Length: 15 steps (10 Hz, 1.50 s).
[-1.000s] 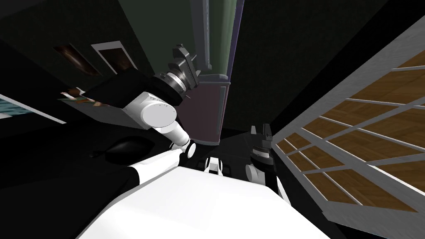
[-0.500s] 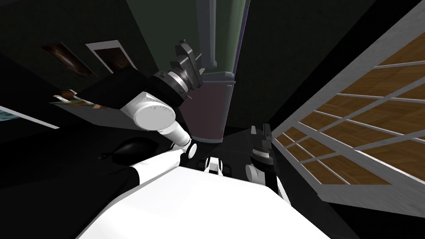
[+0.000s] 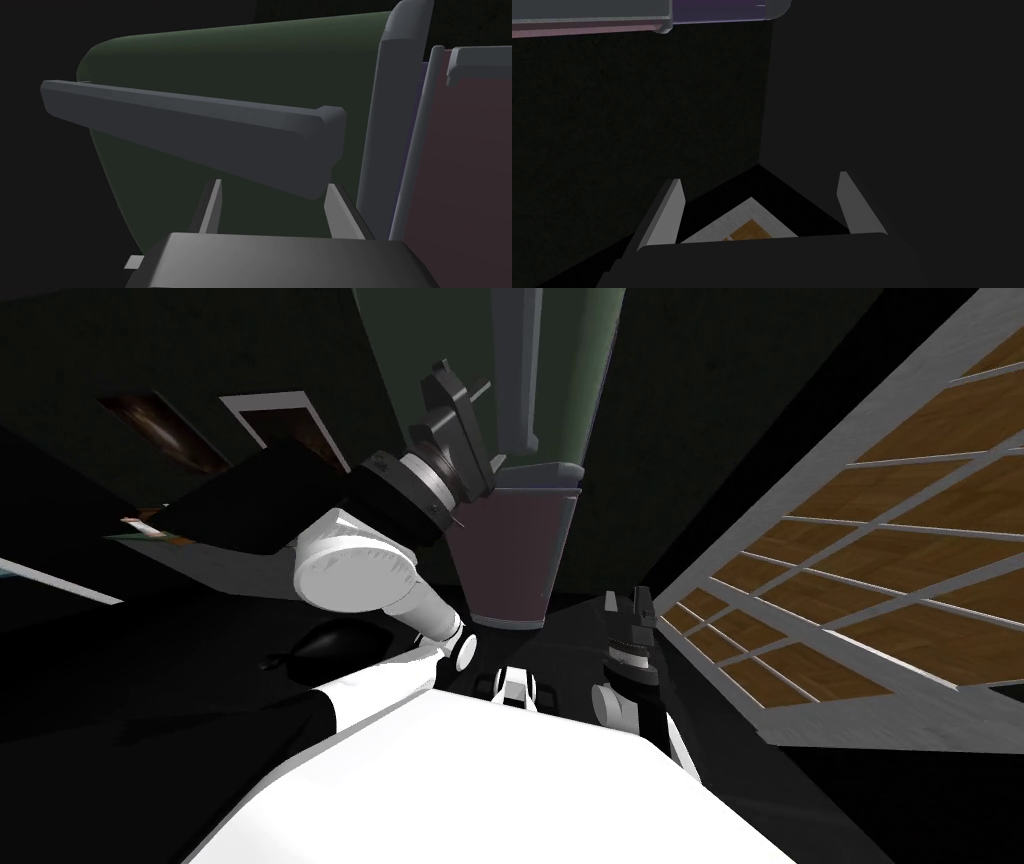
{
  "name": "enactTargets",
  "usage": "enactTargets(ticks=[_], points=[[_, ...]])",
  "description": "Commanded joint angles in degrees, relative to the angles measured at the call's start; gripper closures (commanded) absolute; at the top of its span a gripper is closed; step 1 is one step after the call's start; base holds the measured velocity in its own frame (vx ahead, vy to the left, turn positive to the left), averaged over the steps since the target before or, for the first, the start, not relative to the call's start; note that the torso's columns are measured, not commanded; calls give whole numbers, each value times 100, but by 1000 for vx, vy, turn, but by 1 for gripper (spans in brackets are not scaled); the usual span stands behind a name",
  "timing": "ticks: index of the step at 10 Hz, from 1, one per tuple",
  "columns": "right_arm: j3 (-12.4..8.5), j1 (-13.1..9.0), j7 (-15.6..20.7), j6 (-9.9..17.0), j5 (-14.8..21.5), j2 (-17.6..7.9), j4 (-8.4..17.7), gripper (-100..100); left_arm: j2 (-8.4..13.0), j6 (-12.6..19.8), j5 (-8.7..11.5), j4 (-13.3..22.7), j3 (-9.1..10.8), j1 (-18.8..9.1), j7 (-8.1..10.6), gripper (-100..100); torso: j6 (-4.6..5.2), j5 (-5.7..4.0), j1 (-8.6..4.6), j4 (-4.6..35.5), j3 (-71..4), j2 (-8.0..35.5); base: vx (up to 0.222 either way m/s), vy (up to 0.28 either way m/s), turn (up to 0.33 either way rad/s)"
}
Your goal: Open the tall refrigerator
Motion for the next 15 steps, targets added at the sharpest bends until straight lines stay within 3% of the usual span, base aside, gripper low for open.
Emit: enactTargets(ticks=[1,3,4,5,6,9,10,15], points=[[0,-1,0,0,0,0,0,0,-49,-95,271,-64,64,-87,42,100,2,3,13,3,10,17,-209,245,-106],[0,0,0,0,0,0,0,0,-59,-4,269,-41,-2,-29,44,100,6,-11,-25,16,28,35,-99,150,-27],[1,1,0,0,0,1,0,0,-53,-253,254,250,-160,-69,59,100,14,-27,-72,4,11,10,-93,189,-156],[1,0,0,0,0,0,0,0,-53,-275,254,282,-160,-69,59,100,27,-32,-53,2,10,14,-105,231,-151],[1,0,0,0,0,1,0,0,-44,-442,222,533,-296,-133,69,100,10,-13,-26,9,19,26,-109,263,-153],[1,1,0,0,0,1,0,0,-44,-583,222,600,-296,-133,69,100,-9,10,-3,4,5,9,-63,123,-14],[2,2,0,0,0,2,0,0,-35,-757,189,879,-432,-197,79,100,-1,-3,-30,-6,-10,-15,-61,144,-125],[1,1,0,0,0,1,0,0,-27,-1200,157,1237,-568,-260,90,100,-19,35,59,-2,6,8,-73,163,-83]])
